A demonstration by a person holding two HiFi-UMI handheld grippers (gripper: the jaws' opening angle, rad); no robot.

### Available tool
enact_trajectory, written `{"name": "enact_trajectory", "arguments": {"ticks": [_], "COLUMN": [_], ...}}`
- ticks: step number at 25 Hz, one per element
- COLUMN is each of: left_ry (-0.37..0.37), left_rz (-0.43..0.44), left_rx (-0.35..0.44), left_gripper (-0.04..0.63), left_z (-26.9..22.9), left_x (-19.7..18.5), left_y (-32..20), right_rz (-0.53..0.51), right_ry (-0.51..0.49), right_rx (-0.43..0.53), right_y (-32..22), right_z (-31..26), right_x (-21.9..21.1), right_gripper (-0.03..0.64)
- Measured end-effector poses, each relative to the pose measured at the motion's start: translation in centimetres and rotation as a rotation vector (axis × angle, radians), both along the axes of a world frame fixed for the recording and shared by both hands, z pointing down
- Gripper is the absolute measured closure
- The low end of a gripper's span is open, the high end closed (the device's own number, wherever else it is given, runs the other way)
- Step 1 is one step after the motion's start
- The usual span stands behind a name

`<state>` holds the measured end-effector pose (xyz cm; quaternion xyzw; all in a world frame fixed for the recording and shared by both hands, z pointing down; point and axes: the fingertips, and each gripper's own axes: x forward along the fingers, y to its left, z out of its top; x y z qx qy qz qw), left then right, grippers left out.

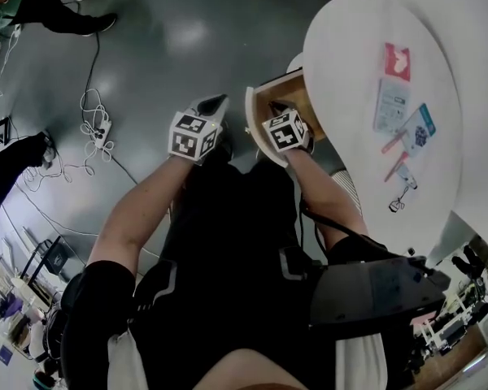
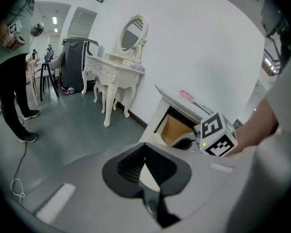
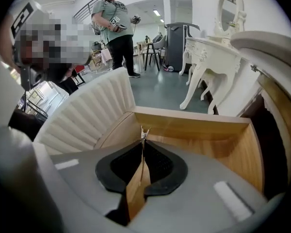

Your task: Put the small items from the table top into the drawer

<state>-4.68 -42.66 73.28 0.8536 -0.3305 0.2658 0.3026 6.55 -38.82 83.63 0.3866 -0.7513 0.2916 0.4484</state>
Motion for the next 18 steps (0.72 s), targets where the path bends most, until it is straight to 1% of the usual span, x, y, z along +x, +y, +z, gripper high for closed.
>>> {"name": "enact_trajectory", "arguments": {"ticks": [5,10,14,18], "left_ry": [0.024,0.092,0.073,0.082], "left_rz": [-0.028,-0.074,-0.045,-0.07], "left_rx": [-0.019,-0.033,-0.031,-0.036], "left_gripper": [0.595,0.595,0.595,0.595], "left_z": [0.8,1.1,2.0,2.5], "left_x": [-0.5,-0.7,-1.0,-1.1], "left_y": [-0.1,-0.6,-0.2,-0.2], "right_rz": [-0.011,-0.01,-0.002,-0.011], "right_ry": [-0.001,0.011,0.022,0.045], "right_rx": [-0.032,-0.071,-0.095,-0.09], "right_y": [-0.3,-0.8,-0.9,-1.3], "right_z": [2.2,4.4,6.0,7.0], "right_x": [-0.4,-0.3,-0.2,0.2], "right_gripper": [0.592,0.592,0.592,0.592]}}
